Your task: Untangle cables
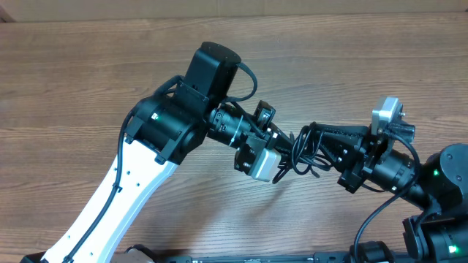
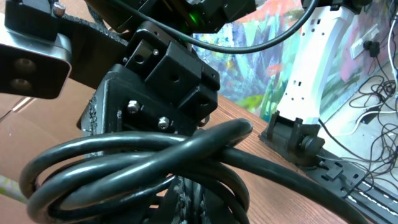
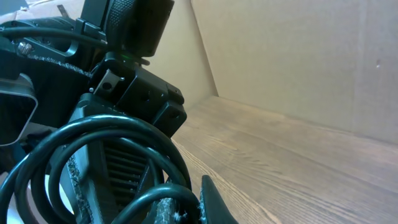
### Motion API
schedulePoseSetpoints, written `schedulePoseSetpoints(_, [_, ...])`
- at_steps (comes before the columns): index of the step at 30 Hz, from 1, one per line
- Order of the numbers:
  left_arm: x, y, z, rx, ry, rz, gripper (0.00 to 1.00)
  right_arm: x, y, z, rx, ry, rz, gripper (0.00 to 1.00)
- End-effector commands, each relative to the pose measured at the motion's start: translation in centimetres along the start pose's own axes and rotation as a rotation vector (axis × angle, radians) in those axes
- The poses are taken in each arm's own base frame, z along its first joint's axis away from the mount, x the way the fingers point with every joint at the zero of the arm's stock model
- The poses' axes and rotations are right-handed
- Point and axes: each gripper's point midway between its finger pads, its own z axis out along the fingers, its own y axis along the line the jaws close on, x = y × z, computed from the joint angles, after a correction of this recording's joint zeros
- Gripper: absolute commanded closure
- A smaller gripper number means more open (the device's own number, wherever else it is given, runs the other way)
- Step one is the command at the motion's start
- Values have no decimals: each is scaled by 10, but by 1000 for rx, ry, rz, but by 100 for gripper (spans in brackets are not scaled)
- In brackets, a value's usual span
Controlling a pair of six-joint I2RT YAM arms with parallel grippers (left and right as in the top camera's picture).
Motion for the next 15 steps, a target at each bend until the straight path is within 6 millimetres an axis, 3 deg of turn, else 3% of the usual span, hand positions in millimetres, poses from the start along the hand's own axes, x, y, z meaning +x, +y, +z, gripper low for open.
schedulePoseSetpoints(1, [-20, -26, 14, 89, -79, -55, 96, -27, -40, -6, 226, -108, -25, 96])
schedulePoseSetpoints(4, [-19, -26, 14, 87, -72, -53, 96, -23, -37, -5, 211, -87, -74, 96])
schedulePoseSetpoints(6, [-18, -25, 14, 85, -71, -49, 96, -17, -36, -5, 201, -64, -75, 90])
schedulePoseSetpoints(7, [-19, -24, 14, 83, -72, -46, 96, -13, -37, -4, 203, -51, -62, 84])
schedulePoseSetpoints(11, [-17, -20, 12, 68, -68, -29, 96, 1, -40, -5, 214, -2, -14, 38])
schedulePoseSetpoints(15, [-14, -13, 6, 42, -60, -13, 96, 14, -43, -6, 224, 43, 30, 27])
